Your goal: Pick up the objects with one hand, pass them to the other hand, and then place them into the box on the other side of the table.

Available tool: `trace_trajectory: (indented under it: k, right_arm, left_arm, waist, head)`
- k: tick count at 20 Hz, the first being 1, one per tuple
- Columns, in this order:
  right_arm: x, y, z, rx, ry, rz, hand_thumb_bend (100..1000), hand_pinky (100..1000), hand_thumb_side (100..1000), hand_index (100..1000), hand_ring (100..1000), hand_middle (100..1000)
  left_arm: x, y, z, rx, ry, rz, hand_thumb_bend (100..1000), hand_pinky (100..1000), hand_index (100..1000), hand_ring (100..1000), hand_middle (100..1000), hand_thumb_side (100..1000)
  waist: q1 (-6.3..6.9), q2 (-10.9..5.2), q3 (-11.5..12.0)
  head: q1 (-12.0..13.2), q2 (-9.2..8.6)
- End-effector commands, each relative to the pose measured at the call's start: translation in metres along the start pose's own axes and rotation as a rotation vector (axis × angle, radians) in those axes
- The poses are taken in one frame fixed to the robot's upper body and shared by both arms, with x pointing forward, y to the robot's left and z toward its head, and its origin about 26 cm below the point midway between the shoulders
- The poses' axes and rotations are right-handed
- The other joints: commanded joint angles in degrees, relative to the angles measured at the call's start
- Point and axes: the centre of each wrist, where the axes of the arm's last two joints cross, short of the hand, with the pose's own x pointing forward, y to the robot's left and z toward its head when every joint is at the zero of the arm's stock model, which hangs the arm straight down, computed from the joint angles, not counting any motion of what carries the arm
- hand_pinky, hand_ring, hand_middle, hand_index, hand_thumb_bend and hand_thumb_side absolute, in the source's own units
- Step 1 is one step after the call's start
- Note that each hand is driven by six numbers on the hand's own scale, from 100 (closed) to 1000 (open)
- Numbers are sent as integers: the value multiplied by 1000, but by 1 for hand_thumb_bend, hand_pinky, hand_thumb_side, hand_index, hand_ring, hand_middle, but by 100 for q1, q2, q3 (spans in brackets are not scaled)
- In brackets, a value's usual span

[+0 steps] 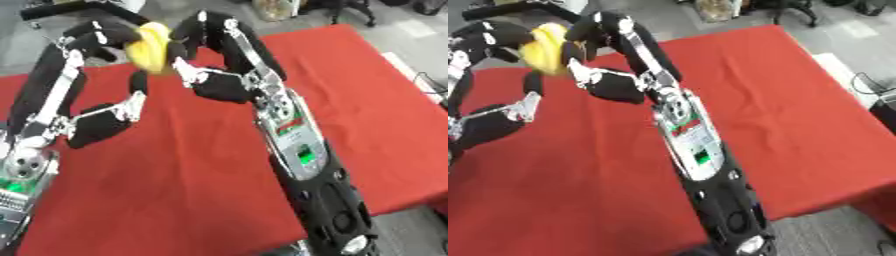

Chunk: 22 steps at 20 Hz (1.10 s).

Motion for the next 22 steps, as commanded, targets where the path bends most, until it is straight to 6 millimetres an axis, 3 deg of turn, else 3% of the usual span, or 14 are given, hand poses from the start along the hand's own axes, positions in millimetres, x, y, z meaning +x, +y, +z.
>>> trace_trajectory:
  k: [1,4,9,22]
  right_arm:
    - [10,-1,-6,2,-47,-2,100,707,100,262,710,329]
    - [10,-1,-5,1,-48,-2,100,706,100,253,709,329]
    - [10,-1,-5,-1,-47,-3,100,707,100,250,710,331]
    - [11,-1,-5,-15,-46,-10,100,706,100,251,710,330]
  left_arm:
    - [6,4,-6,44,-28,-12,100,637,660,635,638,125]
    - [8,5,-7,106,-28,3,100,585,535,533,519,185]
    - [10,5,-8,218,-16,36,100,508,375,397,364,418]
    - [10,5,-5,263,-19,67,100,498,342,378,333,430]
  waist:
    - [-65,-14,-8]
    - [-63,-16,-14]
    - [-60,-19,-24]
    - [-64,-24,-17]
  head:
    - [-15,-37]
    - [-23,-41]
    - [-27,-40]
    - [-57,-41]
